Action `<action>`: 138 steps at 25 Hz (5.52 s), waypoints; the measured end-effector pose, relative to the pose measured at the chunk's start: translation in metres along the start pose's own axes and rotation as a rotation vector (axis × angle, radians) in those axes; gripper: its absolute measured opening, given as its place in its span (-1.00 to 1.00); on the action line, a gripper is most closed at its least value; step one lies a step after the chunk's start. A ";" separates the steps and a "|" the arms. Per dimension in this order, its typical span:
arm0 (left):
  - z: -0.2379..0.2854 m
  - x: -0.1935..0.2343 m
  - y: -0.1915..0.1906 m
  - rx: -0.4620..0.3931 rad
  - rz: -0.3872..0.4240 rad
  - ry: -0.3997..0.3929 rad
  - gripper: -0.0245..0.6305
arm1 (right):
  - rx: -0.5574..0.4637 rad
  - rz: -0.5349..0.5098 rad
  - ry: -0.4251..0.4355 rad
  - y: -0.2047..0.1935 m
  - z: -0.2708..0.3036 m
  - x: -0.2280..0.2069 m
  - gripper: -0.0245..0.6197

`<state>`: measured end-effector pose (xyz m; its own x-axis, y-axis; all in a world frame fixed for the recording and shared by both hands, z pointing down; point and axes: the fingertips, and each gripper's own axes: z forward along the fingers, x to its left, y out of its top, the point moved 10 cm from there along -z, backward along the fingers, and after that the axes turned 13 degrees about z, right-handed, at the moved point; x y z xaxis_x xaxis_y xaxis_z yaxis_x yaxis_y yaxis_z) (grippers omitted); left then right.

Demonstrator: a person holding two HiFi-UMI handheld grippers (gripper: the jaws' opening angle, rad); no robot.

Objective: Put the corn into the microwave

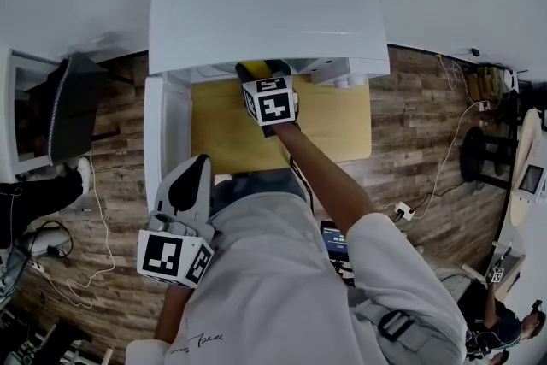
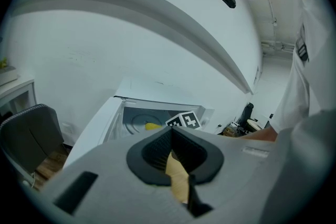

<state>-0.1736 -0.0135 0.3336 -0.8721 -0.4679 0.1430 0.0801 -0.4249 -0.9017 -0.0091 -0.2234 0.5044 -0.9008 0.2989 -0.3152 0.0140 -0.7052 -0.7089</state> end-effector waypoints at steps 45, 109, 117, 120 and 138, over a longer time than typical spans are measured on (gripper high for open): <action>0.005 -0.002 -0.006 0.052 -0.023 0.032 -0.95 | -0.063 -0.240 -0.109 0.011 0.045 0.001 -0.10; -0.007 -0.018 0.005 -0.026 0.050 -0.047 -0.95 | -0.065 -0.114 -0.048 0.008 -0.017 -0.002 -0.10; -0.003 -0.018 0.007 -0.041 0.070 -0.070 -0.95 | -0.060 -0.084 -0.028 0.009 -0.027 -0.007 -0.10; -0.006 -0.019 0.008 -0.048 0.073 -0.074 -0.95 | -0.062 -0.080 -0.028 0.008 -0.036 -0.007 -0.11; -0.015 -0.020 0.006 -0.076 0.079 -0.075 -0.95 | -0.085 -0.022 -0.032 -0.010 -0.088 -0.008 -0.23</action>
<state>-0.1634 0.0049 0.3195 -0.8257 -0.5554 0.0983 0.1074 -0.3258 -0.9393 0.0361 -0.1616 0.4586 -0.9146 0.2919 -0.2800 0.0299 -0.6417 -0.7664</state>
